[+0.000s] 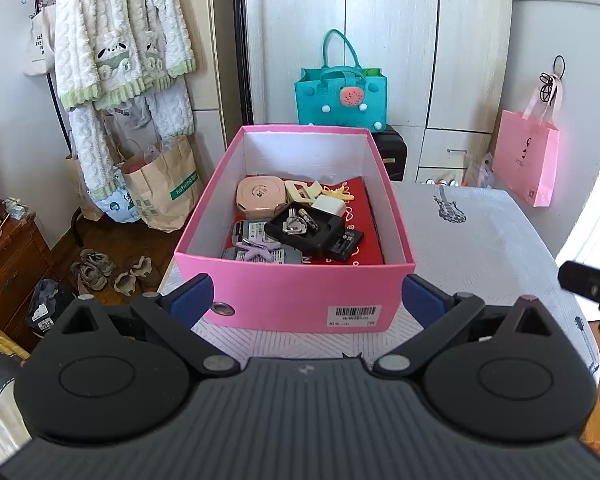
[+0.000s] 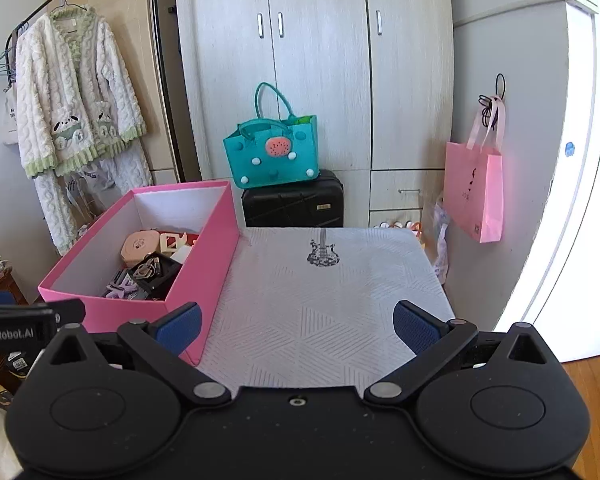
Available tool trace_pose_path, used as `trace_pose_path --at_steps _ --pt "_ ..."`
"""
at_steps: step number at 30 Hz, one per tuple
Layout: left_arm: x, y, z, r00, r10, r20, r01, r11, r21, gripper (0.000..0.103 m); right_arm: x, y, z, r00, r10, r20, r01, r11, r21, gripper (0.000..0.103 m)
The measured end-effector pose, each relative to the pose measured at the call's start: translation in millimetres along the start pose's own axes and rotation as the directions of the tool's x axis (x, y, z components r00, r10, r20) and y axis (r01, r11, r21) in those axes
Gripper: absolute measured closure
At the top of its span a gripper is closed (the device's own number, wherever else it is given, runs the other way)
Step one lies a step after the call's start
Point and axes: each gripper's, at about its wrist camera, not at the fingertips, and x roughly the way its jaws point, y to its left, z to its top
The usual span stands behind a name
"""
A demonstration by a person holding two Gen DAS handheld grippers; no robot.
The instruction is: Organize rigid objects
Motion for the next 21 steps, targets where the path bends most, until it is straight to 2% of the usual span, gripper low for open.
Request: trace_pose_path --at_steps 10,21 --pt "-1 -5 -5 0.999 -0.035 -0.008 0.035 0.999 0.042 0.001 -3 2 -5 1.000 -0.011 0.005 0.012 1.000 -0.019 0.000" --pt "-11 -2 -11 0.999 -0.011 0.040 0.010 0.999 0.036 0.001 -3 2 -8 1.000 -0.011 0.021 0.012 1.000 -0.018 0.000"
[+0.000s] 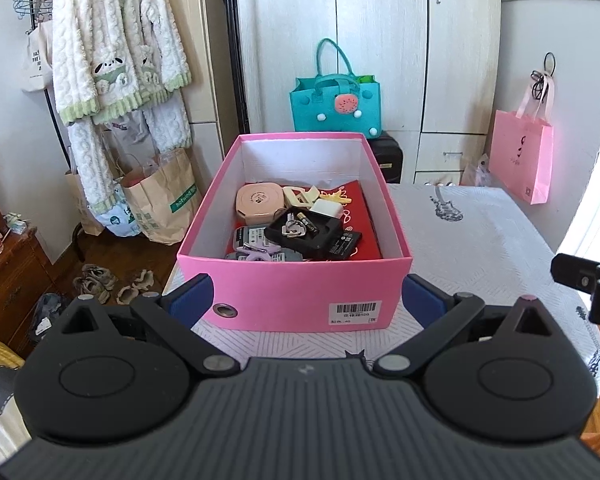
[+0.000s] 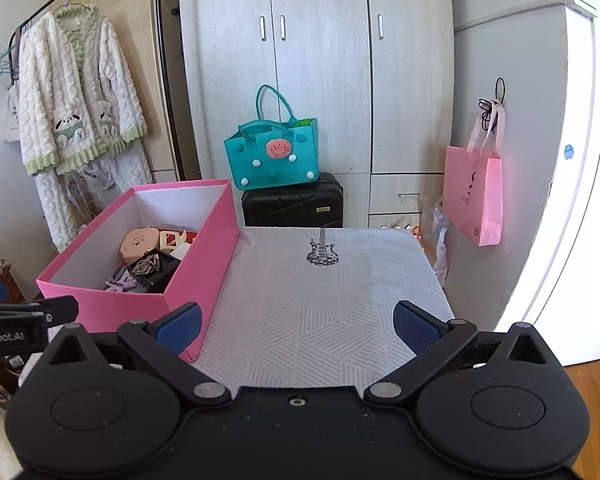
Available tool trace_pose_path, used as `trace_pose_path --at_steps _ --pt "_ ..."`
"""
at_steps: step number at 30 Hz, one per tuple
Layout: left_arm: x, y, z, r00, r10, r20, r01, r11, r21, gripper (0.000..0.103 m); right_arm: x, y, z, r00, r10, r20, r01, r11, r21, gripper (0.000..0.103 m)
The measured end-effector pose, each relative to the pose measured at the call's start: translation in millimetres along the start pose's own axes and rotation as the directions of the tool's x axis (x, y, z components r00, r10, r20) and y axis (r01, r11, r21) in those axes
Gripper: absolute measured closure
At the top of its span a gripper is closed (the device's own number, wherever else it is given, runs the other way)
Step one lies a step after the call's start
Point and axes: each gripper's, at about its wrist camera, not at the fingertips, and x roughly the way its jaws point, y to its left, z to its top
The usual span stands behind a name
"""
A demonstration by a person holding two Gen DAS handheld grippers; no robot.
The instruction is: Organize rigid objects
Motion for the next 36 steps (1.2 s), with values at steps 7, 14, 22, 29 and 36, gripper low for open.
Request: trace_pose_path --at_steps 7,14,22,29,36 --pt "-9 4 -5 1.000 -0.002 0.028 0.003 1.000 -0.028 0.000 -4 7 -1 0.998 -0.048 0.030 0.049 0.998 -0.039 0.000" --pt "-10 5 -8 0.999 0.020 0.028 -0.019 1.000 -0.021 0.000 -9 8 -4 0.998 -0.045 0.036 0.047 0.998 -0.047 0.000" --pt "-11 4 -10 1.000 0.003 0.025 -0.003 1.000 -0.017 0.000 -11 8 -5 0.998 -0.041 0.037 0.043 0.998 -0.042 0.000" --pt "-12 3 -10 0.999 0.021 0.029 -0.021 1.000 -0.001 0.000 -11 7 -5 0.999 -0.039 0.035 0.041 0.998 -0.042 0.000" --pt "-14 1 -11 0.999 0.026 0.034 -0.026 1.000 0.007 0.000 -12 8 -5 0.999 -0.034 0.034 0.035 0.999 -0.041 0.000"
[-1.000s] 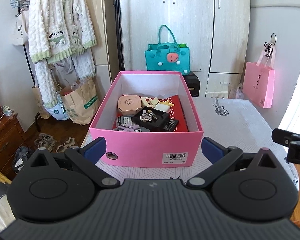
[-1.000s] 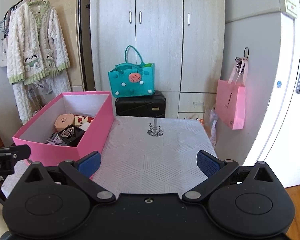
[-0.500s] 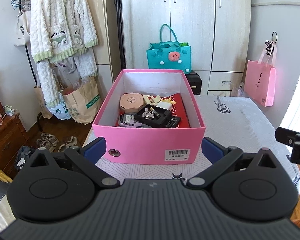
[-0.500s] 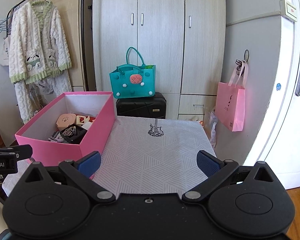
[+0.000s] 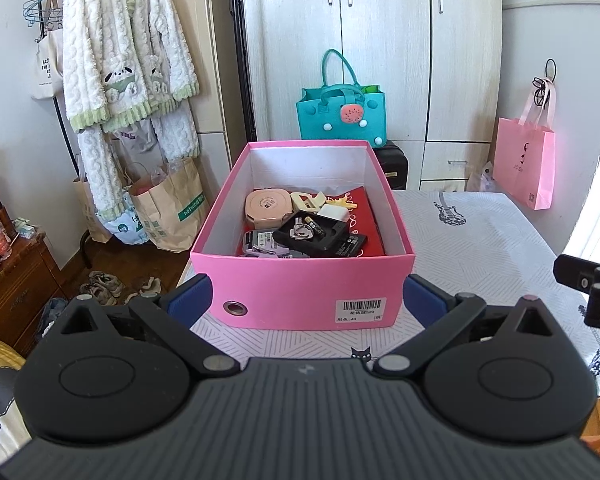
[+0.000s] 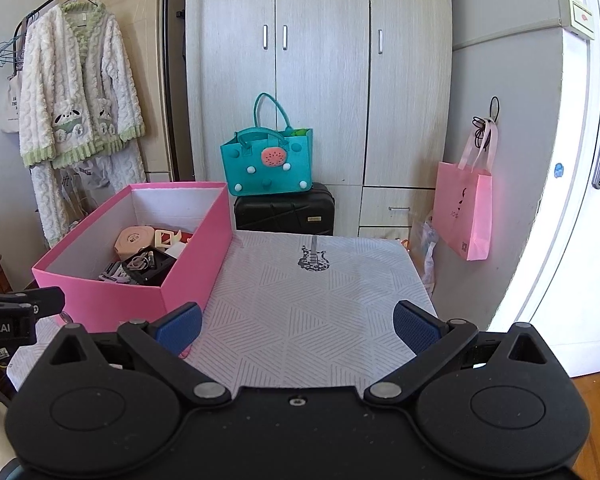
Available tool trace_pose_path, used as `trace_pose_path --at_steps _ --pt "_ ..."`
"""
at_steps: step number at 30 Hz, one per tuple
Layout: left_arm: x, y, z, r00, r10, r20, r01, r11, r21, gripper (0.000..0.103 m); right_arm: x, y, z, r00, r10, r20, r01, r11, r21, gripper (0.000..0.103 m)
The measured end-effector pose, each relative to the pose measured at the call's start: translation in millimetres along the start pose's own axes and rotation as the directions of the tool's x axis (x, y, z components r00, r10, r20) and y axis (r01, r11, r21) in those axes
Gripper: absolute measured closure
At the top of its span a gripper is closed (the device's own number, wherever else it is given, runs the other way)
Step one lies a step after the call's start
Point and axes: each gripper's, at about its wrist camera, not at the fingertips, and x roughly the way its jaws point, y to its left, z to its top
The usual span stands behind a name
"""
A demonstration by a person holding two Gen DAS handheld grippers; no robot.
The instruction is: Organize rigid objects
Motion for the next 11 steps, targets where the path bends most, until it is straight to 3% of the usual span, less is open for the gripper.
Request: trace_pose_path --at_steps 11 --pt "-1.9 -1.3 0.4 1.000 0.005 -0.004 -0.005 1.000 0.003 0.000 -0.5 -0.9 -0.3 1.000 0.004 0.001 -0.004 1.000 0.004 0.000"
